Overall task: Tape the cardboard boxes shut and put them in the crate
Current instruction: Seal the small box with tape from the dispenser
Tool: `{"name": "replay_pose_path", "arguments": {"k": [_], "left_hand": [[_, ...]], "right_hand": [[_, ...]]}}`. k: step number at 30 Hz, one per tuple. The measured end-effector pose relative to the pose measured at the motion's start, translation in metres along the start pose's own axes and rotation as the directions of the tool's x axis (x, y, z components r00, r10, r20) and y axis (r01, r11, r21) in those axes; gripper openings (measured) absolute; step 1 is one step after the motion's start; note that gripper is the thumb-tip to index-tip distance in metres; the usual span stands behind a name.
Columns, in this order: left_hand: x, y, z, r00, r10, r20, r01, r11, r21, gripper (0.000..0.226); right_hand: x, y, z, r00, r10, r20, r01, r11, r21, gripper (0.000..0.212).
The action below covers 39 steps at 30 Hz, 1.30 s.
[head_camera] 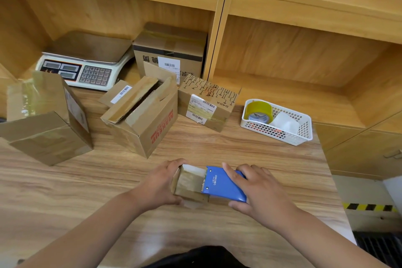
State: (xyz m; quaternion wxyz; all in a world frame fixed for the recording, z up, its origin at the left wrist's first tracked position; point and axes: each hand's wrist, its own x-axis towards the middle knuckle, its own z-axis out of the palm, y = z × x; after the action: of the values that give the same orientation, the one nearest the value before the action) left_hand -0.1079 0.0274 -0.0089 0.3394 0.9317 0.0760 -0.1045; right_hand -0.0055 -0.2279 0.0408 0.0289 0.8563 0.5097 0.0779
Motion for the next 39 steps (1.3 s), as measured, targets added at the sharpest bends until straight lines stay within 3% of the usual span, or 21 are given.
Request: {"name": "replay_pose_path", "arguments": {"k": [5,11,15,19,22,27,33,39], "left_hand": [[-0.004,-0.005,-0.002,0.999,-0.039,0.025,0.039,0.999,0.003,0.107],[0.000,0.007,-0.002,0.993,0.118,0.017,-0.116,0.923,0.367,0.107],[0.007,0.022,0.003,0.979,0.188,0.085,-0.206,0.862,0.463,0.112],[0.013,0.024,0.005,0.976,0.198,0.092,-0.219,0.876,0.431,0.105],[0.014,0.013,0.008,0.969,0.245,0.019,-0.231,0.879,0.417,0.102],[0.013,0.000,0.005,0.983,0.177,0.054,-0.186,0.938,0.291,0.100],[0.010,-0.006,0.003,0.990,0.132,0.050,-0.141,0.963,0.228,0.101],[0.011,-0.001,0.002,0.990,0.112,0.080,-0.130,0.949,0.287,0.104]], "right_hand": [[0.009,-0.009,0.006,1.000,-0.019,0.018,0.019,1.000,-0.004,0.099],[0.010,-0.017,0.012,0.998,-0.036,0.057,0.036,0.999,0.000,0.101],[0.007,-0.017,0.012,0.997,-0.017,0.076,0.016,1.000,0.014,0.102],[0.005,-0.015,0.012,0.997,0.000,0.074,-0.002,1.000,0.026,0.100],[0.004,-0.013,0.008,0.998,0.025,0.053,-0.028,0.998,0.053,0.091],[0.005,-0.011,-0.003,1.000,0.008,0.007,-0.009,0.998,0.061,0.081],[-0.017,0.008,-0.003,0.997,0.018,0.073,-0.023,0.997,0.067,0.083],[-0.033,0.016,-0.001,0.993,0.045,0.105,-0.046,0.999,0.005,0.093]]}}
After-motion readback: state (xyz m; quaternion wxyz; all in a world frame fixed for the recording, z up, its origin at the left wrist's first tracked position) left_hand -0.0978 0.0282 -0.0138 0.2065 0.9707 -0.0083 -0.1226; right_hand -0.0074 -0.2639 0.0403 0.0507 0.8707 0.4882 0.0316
